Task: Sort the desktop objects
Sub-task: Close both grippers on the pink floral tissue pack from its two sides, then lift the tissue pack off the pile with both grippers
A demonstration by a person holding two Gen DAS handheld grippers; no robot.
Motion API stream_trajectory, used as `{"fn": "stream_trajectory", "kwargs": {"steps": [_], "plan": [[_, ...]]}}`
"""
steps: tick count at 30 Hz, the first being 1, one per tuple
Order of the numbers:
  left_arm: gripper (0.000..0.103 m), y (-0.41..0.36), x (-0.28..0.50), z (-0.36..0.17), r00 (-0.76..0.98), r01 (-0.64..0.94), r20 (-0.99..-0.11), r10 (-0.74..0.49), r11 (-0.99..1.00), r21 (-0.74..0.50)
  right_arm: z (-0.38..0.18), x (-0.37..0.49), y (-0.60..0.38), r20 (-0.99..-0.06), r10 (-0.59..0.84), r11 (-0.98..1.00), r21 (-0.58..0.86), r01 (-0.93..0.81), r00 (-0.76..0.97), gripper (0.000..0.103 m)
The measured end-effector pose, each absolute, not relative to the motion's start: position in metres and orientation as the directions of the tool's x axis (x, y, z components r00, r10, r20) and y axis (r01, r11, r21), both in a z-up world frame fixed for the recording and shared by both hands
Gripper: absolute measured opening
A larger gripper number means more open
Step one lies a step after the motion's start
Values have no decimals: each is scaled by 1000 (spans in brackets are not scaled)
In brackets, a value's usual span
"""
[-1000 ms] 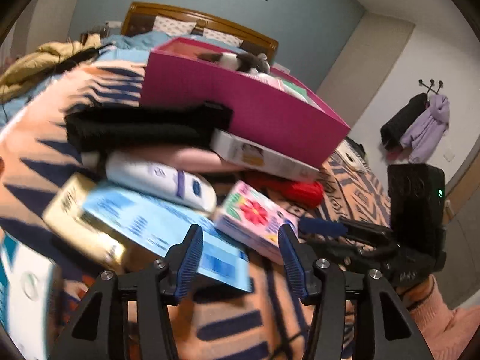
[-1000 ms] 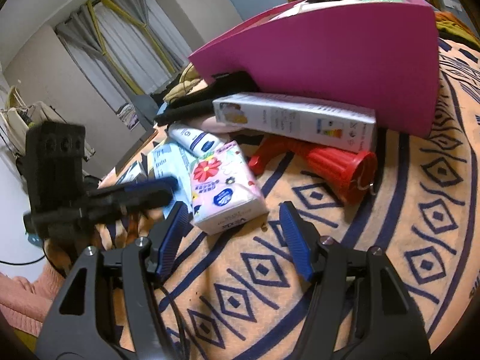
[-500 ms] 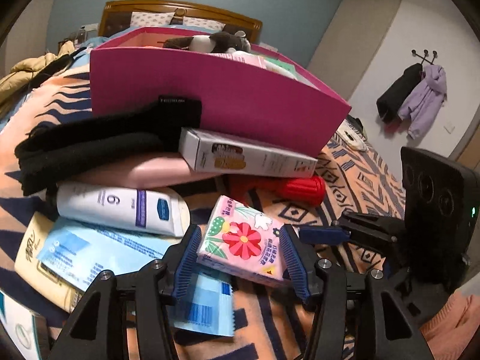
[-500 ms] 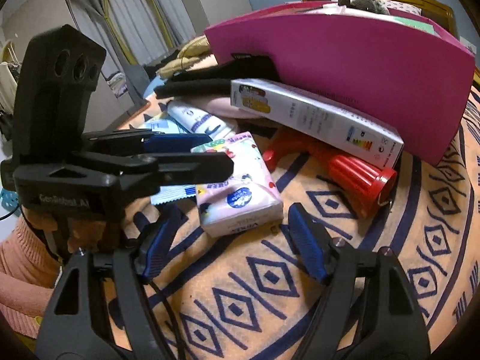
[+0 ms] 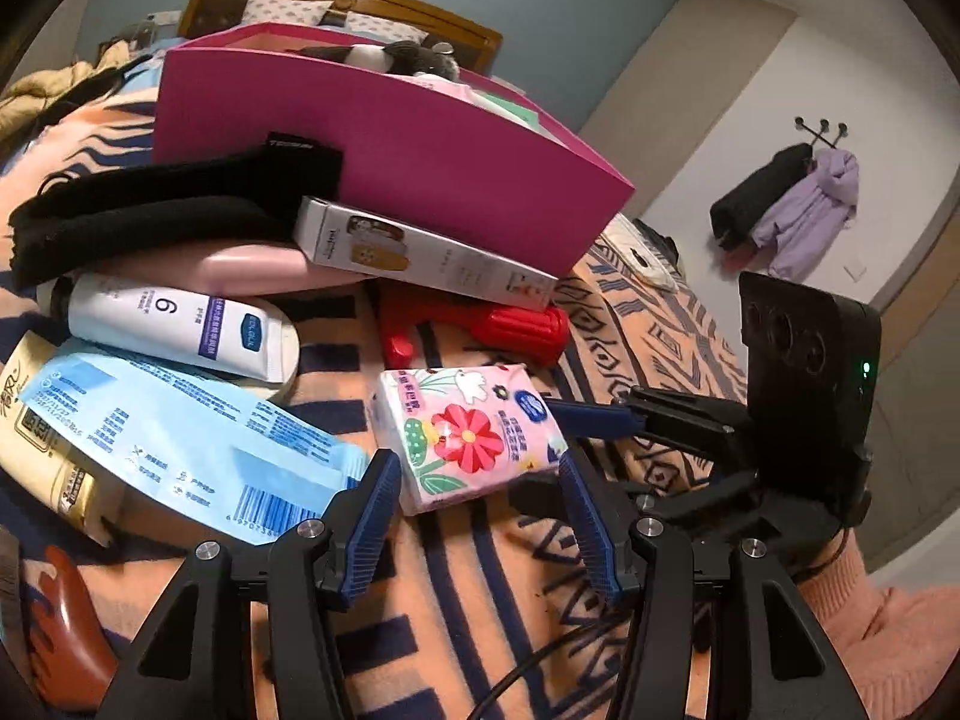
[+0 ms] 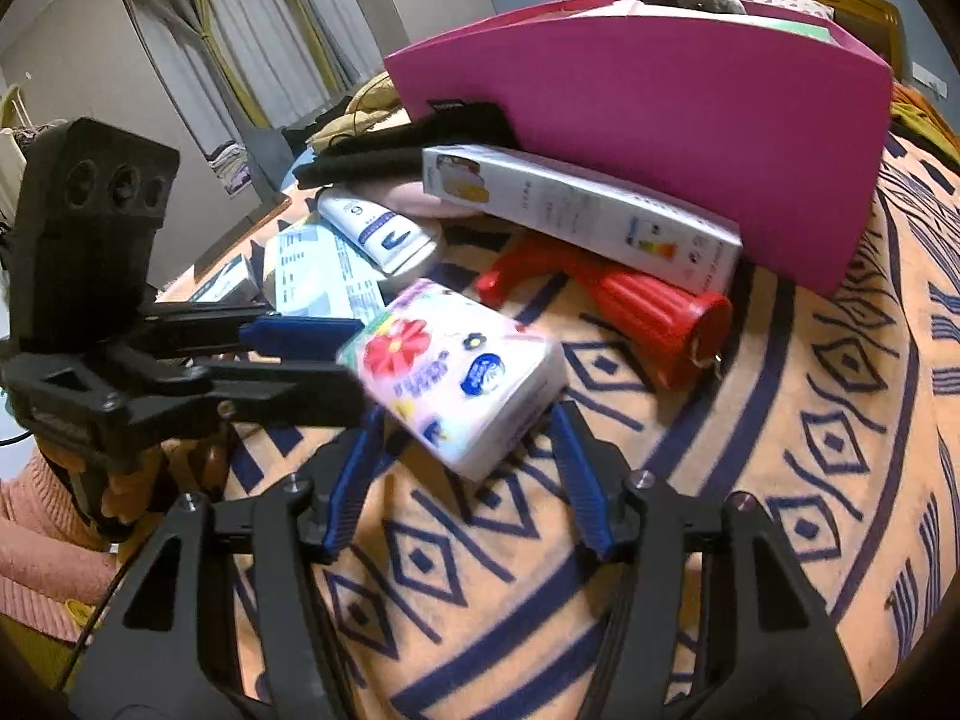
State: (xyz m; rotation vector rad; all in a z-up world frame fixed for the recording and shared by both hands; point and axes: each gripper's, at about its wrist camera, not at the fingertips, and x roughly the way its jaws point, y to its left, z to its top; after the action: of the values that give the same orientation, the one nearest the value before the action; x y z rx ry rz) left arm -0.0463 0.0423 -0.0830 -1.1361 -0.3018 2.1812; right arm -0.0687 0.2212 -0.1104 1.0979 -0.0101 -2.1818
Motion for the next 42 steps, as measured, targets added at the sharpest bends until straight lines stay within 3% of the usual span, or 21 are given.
{"fn": "stream_trajectory", "kwargs": {"steps": [11,18,26,42], "plan": [[53,46,-61,-101,-393,-396,-660,641,-765,-507,-115,-80,260,-603,-707,-703,549,452,-369,61],[47,49,-63,-103,-397,-388,-672,625,-778,-495,-115,-82,252,-611,-698,-713,542,445,-374,60],[42,49,-58,-100,-397,-373,-674,623,-781,-501,-116,-81,243,-623,-685,-724,529,443,-377,38],[42,49,-44,-56,-468,-442,-618,631,-773,-455,-82,-67,242,-577,-681,-730,482,485,-452,36]]}}
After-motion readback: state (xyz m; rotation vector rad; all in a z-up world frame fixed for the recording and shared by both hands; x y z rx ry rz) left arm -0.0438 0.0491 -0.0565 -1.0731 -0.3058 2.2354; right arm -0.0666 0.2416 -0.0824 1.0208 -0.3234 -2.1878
